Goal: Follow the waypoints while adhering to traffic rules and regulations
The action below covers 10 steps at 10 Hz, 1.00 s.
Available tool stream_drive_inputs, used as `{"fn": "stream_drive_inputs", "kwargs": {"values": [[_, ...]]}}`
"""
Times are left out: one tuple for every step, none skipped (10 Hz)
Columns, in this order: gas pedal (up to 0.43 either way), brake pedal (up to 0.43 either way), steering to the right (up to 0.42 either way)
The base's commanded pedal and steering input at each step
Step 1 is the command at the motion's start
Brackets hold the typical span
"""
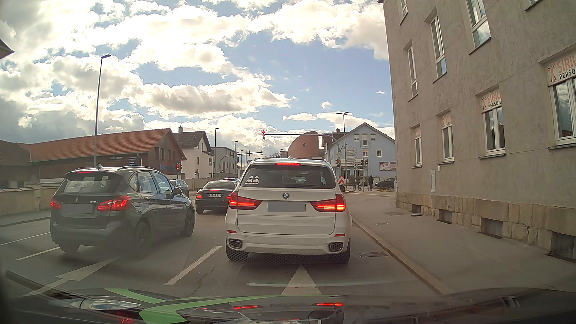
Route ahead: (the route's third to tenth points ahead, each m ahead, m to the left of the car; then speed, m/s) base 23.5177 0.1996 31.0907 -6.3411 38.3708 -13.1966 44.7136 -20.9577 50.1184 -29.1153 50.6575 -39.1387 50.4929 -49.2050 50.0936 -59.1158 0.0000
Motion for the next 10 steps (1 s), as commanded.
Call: {"fn": "stream_drive_inputs", "kwargs": {"values": [[0.0, 0.299, -0.004], [0.0, 0.299, -0.004], [0.0, 0.293, -0.004], [0.0, 0.299, -0.004], [0.0, 0.299, -0.004], [0.0, 0.293, -0.004], [0.0, 0.293, -0.003], [0.0, 0.299, -0.004], [0.0, 0.299, -0.004], [0.0, 0.293, -0.004]]}}
